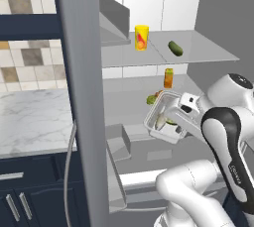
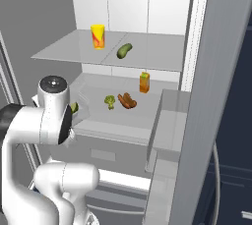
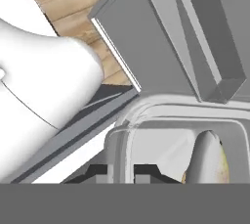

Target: Place the tupperware on the second highest shelf of the fridge. Make space for the tupperware among the existing items by rearranging them on the shelves if needed. Close the fridge door when finished.

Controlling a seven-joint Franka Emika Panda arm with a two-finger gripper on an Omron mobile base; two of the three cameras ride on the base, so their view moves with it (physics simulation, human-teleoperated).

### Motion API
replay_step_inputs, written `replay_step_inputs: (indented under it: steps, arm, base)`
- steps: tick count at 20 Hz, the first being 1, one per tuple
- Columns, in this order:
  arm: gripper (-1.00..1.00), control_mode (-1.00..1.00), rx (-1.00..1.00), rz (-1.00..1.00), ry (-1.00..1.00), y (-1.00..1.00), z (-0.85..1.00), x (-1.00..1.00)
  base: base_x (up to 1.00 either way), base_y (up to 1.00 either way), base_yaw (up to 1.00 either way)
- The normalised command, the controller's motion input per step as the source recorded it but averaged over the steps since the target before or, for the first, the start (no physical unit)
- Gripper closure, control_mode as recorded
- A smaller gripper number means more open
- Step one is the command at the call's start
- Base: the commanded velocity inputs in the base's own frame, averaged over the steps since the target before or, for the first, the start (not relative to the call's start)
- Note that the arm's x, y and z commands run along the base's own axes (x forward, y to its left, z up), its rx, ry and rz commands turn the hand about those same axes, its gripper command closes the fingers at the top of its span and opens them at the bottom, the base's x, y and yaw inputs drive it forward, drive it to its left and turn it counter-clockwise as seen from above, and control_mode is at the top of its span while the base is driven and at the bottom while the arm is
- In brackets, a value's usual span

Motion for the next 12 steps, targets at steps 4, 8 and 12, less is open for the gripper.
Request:
replay_step_inputs:
  steps: [4, 8, 12]
  arm:
    - [1.00, -1.00, -0.07, 0.24, -0.17, 0.00, -0.53, 0.09]
    - [1.00, -1.00, -0.04, 0.18, -0.23, 0.01, -0.42, 0.16]
    - [1.00, -1.00, -0.01, 0.16, -0.25, 0.00, -0.32, 0.12]
  base:
    - [0.00, 0.00, 0.00]
    - [0.00, 0.00, 0.00]
    - [0.00, 0.00, 0.00]
